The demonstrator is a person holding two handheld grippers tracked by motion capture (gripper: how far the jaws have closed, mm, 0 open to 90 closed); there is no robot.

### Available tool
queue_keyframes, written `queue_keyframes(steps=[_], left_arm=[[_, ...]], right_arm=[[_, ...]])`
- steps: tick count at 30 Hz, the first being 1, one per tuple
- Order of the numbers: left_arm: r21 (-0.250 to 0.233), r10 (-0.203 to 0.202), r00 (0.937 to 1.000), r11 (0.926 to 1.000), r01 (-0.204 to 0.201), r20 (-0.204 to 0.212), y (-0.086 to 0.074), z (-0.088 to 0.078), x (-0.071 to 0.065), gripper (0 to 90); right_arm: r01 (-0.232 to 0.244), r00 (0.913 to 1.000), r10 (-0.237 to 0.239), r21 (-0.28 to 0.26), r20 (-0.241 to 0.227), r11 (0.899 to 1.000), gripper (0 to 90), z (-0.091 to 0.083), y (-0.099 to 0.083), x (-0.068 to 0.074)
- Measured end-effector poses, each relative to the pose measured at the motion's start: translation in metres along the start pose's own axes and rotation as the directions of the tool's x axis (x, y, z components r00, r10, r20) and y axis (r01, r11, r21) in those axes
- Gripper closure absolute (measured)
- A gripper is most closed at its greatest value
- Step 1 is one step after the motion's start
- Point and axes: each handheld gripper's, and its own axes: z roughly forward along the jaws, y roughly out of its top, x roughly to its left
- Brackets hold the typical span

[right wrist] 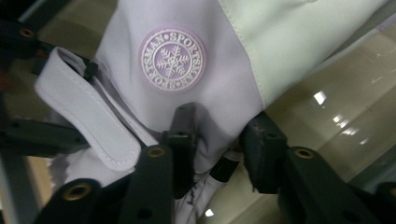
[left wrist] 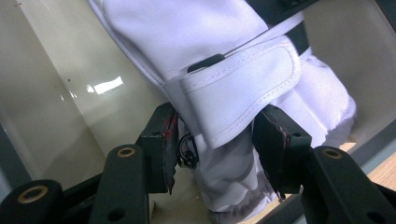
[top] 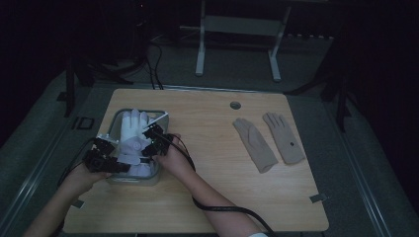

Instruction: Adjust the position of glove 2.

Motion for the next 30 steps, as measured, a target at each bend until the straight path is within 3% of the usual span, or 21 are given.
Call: queue_keyframes(steps=[2, 4, 7, 12, 16, 21, 25, 30], left_arm=[[0.002, 0.005, 1.0, 1.0, -0.005, 0.0, 0.0, 0.0, -0.001, 51.3], [0.002, 0.007, 1.0, 1.0, -0.007, -0.006, 0.0, 0.001, -0.001, 51.3], [-0.002, -0.008, 0.9999, 1.0, 0.008, -0.008, 0.0, 0.0, -0.001, 51.2], [-0.048, -0.033, 0.9993, 0.9984, 0.032, -0.017, -0.002, -0.007, -0.007, 51.0], [-0.08, -0.046, 0.9972, 0.9959, 0.042, -0.059, -0.001, -0.014, -0.012, 51.2], [-0.14, -0.062, 0.9974, 0.9886, 0.056, -0.037, 0.002, -0.026, -0.018, 51.2], [-0.151, -0.046, 0.9964, 0.9878, 0.035, -0.07, 0.008, -0.028, -0.029, 51.1], [-0.2, -0.051, 0.9971, 0.9791, 0.038, -0.057, 0.013, -0.034, -0.035, 51.3]], right_arm=[[0.026, 0.9997, -0.026, -0.005, 0.004, 1.0, 57.1, -0.004, 0.001, 0.001], [0.045, 0.9987, -0.044, -0.025, 0.025, 0.999, 43.3, -0.01, 0.002, 0.001], [0.066, 0.9978, -0.066, -0.06, -0.001, 0.996, 34.7, -0.02, 0.002, -0.002], [0.126, 0.9916, -0.128, -0.091, -0.017, 0.988, 20.2, -0.041, -0.001, -0.007], [0.141, 0.9894, -0.144, -0.123, -0.017, 0.982, 19.4, -0.056, -0.002, -0.01], [0.134, 0.9903, -0.138, -0.142, -0.017, 0.981, 19.5, -0.068, -0.007, -0.016], [0.135, 0.9903, -0.138, -0.133, -0.014, 0.982, 19.4, -0.072, -0.013, -0.023], [0.127, 0.9914, -0.13, -0.142, -0.011, 0.982, 19.5, -0.078, -0.019, -0.033]])
